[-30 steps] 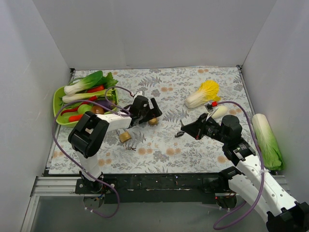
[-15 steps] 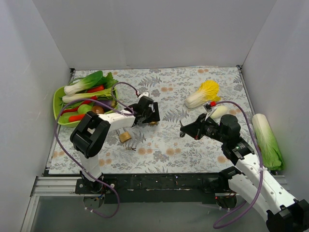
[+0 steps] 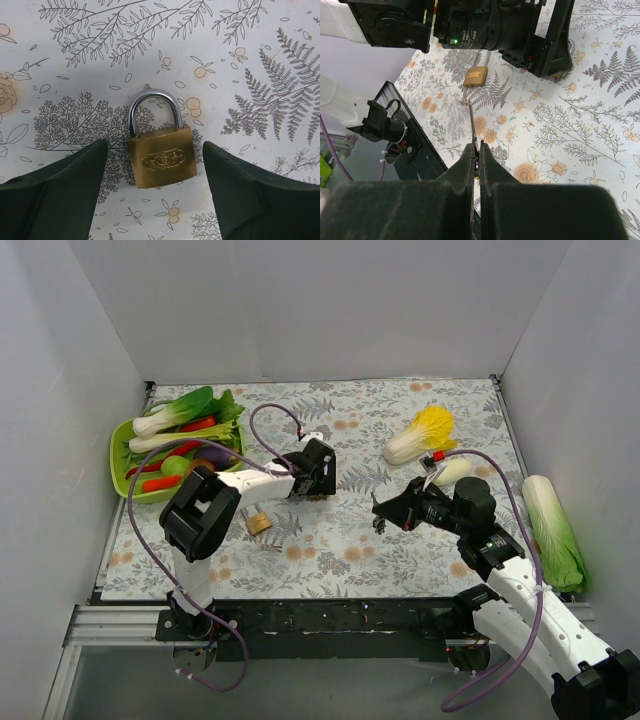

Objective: Unlock with the key

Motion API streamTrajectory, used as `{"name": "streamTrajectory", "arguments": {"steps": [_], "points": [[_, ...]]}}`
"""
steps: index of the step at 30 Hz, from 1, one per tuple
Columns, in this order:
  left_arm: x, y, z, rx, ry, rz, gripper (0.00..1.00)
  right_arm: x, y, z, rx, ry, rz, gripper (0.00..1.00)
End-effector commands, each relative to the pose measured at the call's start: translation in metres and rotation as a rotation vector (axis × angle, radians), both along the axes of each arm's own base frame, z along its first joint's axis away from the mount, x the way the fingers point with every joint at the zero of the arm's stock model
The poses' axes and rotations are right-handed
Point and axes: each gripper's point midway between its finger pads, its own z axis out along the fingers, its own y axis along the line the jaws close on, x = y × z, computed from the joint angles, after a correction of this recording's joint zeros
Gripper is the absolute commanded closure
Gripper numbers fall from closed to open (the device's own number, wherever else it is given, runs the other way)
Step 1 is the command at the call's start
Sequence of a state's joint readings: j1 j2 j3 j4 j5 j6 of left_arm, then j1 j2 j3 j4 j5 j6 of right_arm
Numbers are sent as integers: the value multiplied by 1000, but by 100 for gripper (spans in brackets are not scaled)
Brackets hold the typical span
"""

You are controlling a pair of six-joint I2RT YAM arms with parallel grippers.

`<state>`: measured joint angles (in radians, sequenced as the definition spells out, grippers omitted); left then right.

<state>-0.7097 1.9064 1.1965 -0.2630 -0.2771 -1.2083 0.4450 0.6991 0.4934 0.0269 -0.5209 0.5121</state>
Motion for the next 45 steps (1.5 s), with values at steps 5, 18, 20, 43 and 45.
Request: {"name": "streamTrajectory", "arguments": {"steps": [5,18,20,43,45], "points": [[-20,17,-22,140,75,-6,30,1,1,10,22,-52,9,99],[-27,14,-39,237,129,-56,40,-1,-1,9,19,-58,1,99],[-31,17,-40,255,146,-54,40,-1,-1,8,19,-58,1,99],[-53,3,-31,57,173,1,94,1,-3,-1,9,-36,-15,99],[-55,-8,-12,-49,160,23,100,2,-3,-7,2,-25,-24,99]]}}
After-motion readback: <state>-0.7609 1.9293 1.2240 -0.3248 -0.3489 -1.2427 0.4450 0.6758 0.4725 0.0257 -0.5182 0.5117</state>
